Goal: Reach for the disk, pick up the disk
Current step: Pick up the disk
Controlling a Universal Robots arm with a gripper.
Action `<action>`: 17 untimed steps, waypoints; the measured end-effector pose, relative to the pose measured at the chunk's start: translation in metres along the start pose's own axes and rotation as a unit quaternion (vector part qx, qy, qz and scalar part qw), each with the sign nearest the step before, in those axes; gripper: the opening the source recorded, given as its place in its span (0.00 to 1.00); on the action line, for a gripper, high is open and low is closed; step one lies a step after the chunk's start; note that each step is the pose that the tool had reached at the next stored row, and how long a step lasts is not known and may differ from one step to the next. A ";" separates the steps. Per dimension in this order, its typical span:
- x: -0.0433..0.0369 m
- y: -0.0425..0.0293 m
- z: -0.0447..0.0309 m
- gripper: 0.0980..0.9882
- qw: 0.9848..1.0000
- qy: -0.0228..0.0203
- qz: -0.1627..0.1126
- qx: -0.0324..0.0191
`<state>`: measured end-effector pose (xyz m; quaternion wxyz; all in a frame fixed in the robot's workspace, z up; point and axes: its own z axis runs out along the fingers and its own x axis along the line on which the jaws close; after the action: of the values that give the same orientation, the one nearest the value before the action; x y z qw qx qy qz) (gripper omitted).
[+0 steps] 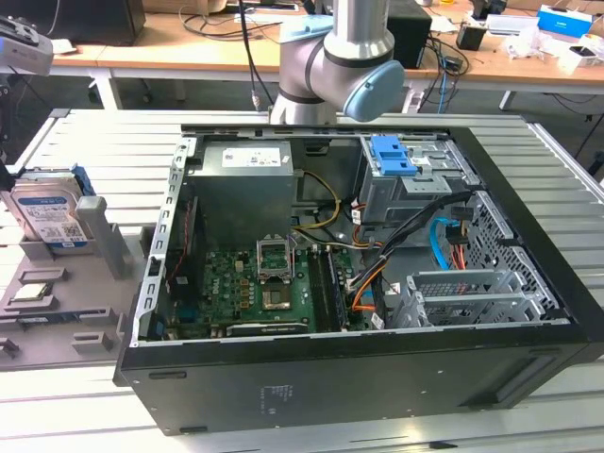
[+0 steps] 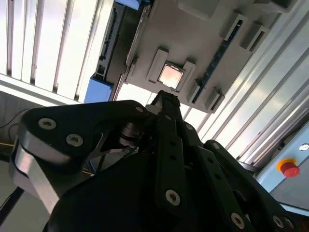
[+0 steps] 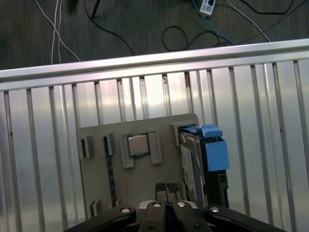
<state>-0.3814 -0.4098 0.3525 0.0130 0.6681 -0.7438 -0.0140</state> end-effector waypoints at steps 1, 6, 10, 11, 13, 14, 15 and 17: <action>0.0000 0.0000 0.0000 0.01 1.000 0.000 0.000 0.000; 0.0000 0.0000 0.0000 0.22 1.000 0.000 -0.001 0.000; 0.0000 0.0000 0.0000 0.43 1.000 0.000 -0.001 0.000; 0.0000 0.0000 0.0000 0.43 1.000 0.000 -0.001 0.000; -0.0002 0.0000 0.0000 0.43 1.000 0.000 -0.001 0.000; -0.0006 0.0001 0.0001 0.43 1.000 0.000 -0.001 0.000; -0.0022 0.0003 0.0000 0.43 1.000 0.000 -0.001 0.000; -0.0068 0.0007 0.0000 0.43 1.000 0.000 -0.001 0.000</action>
<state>-0.3814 -0.4029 0.3525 0.0130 0.6691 -0.7429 -0.0140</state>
